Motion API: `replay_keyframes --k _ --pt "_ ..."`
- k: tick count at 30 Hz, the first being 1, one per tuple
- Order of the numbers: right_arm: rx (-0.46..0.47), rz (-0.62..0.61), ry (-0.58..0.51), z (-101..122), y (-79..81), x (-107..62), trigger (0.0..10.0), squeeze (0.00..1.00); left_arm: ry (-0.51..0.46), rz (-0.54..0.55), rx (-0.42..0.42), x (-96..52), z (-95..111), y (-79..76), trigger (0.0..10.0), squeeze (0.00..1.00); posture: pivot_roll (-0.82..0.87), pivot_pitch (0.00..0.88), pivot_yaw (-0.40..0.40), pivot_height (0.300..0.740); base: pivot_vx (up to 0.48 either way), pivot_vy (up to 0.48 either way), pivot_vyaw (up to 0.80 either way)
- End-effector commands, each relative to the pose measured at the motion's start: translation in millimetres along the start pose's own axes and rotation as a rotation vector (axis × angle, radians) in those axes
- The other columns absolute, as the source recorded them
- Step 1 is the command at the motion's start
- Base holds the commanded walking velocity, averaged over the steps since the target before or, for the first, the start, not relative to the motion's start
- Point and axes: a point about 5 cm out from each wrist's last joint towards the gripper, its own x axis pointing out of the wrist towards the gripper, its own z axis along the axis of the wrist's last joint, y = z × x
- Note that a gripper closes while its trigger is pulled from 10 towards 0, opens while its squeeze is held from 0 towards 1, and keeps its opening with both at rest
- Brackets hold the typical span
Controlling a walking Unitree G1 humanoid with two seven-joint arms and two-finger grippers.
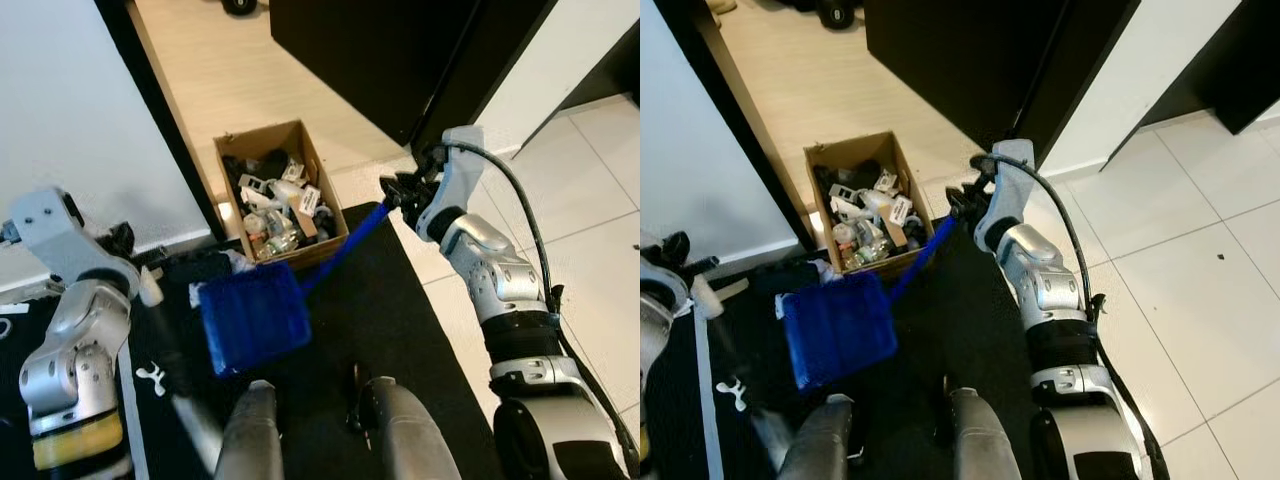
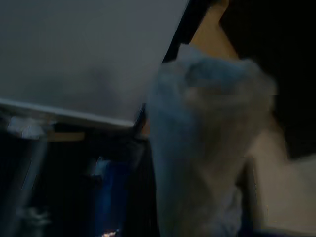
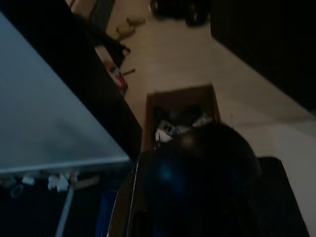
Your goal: Sweep floor
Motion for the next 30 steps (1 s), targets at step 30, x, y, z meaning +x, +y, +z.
replay_keyframes --k 30 --pt "0.041 -0.035 0.001 -15 6.4 -8.9 10.0 0.00 -0.089 -0.236 0.324 -7.6 -1 -58.4 10.0 0.00 0.02 0.174 -0.050 0.740 0.000 0.000 0.00"
